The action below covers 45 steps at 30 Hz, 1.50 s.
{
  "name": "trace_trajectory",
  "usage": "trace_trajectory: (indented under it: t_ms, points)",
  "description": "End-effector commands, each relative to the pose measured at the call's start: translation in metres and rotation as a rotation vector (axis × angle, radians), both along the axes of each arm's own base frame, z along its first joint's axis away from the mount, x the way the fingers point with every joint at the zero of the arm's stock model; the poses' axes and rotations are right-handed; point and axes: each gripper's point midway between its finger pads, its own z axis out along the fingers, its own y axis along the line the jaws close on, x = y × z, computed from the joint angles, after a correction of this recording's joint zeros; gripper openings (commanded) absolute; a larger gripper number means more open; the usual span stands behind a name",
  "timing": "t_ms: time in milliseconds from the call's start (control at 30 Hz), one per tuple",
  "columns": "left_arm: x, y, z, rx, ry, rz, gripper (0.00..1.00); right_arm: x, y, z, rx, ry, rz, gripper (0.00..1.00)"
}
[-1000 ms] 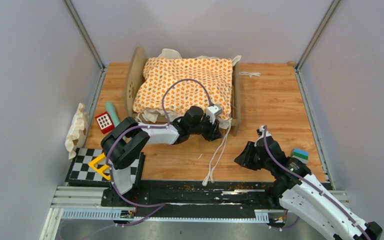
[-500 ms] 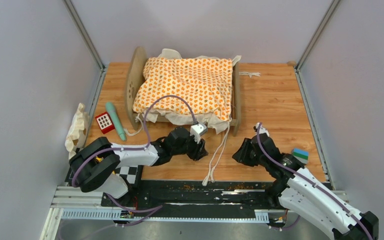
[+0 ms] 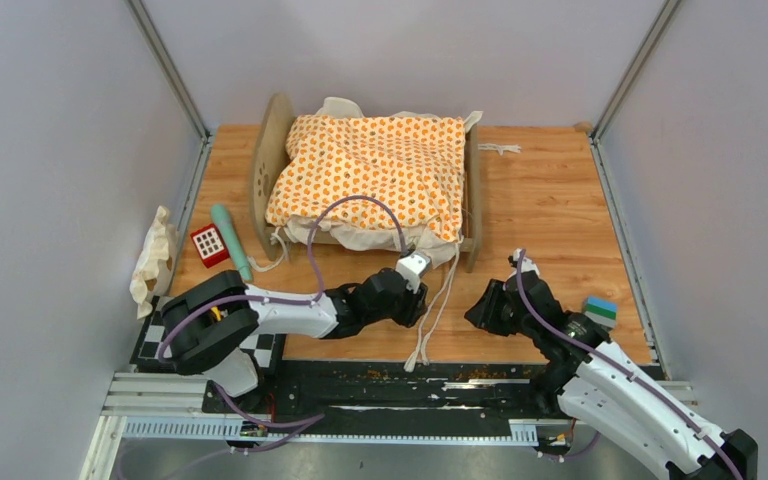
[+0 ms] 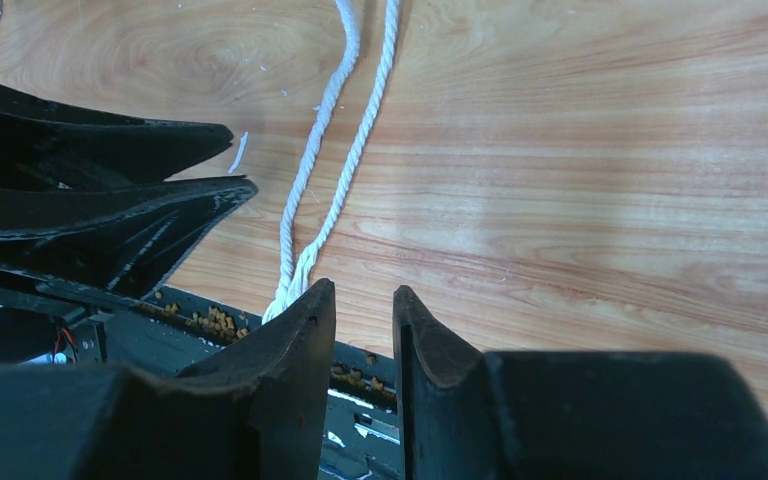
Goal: Set up the pet bed
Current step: Cross the ropes on the bed frame.
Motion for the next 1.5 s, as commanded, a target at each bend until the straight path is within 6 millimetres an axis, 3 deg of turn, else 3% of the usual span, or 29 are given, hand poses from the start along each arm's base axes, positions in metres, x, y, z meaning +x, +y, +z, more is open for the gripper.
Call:
trace_trajectory:
  t_ms: [0,167,367,600,667,867,967,1133,1300,1467]
  points:
    - [0.005,-0.016,0.003,0.061,-0.032,0.072,0.45,0.003,0.004,0.009,0.02,-0.036,0.013,0.29]
    - [-0.003,-0.015,-0.016,0.183,-0.041,0.083,0.42,0.002,0.003,0.008,0.017,-0.035,0.014,0.29]
    - [-0.007,-0.006,-0.03,0.239,-0.022,0.093,0.41,0.001,0.003,0.009,0.024,-0.041,0.016,0.29]
    - [-0.01,-0.01,-0.048,0.299,-0.014,0.076,0.43,0.0,0.001,0.008,0.021,-0.038,0.013,0.29]
    - [-0.01,-0.012,-0.053,0.322,-0.012,0.07,0.38,0.0,0.001,0.009,0.021,-0.039,0.013,0.29]
    - [-0.006,-0.002,-0.052,0.368,-0.039,0.095,0.09,0.001,-0.001,0.011,0.019,-0.053,0.006,0.29]
    - [-0.002,0.011,-0.043,0.407,-0.078,0.114,0.0,0.001,0.012,0.015,0.059,-0.075,0.076,0.29]
    - [0.014,0.027,-0.025,0.419,-0.109,0.162,0.0,0.008,0.041,0.024,0.117,-0.148,0.18,0.3]
    - [0.023,0.039,-0.029,0.377,-0.063,0.185,0.0,0.013,0.064,0.024,0.056,-0.214,0.19,0.31]
    - [0.021,0.04,-0.037,0.357,-0.028,0.172,0.0,0.004,0.091,0.012,0.045,-0.255,0.23,0.35]
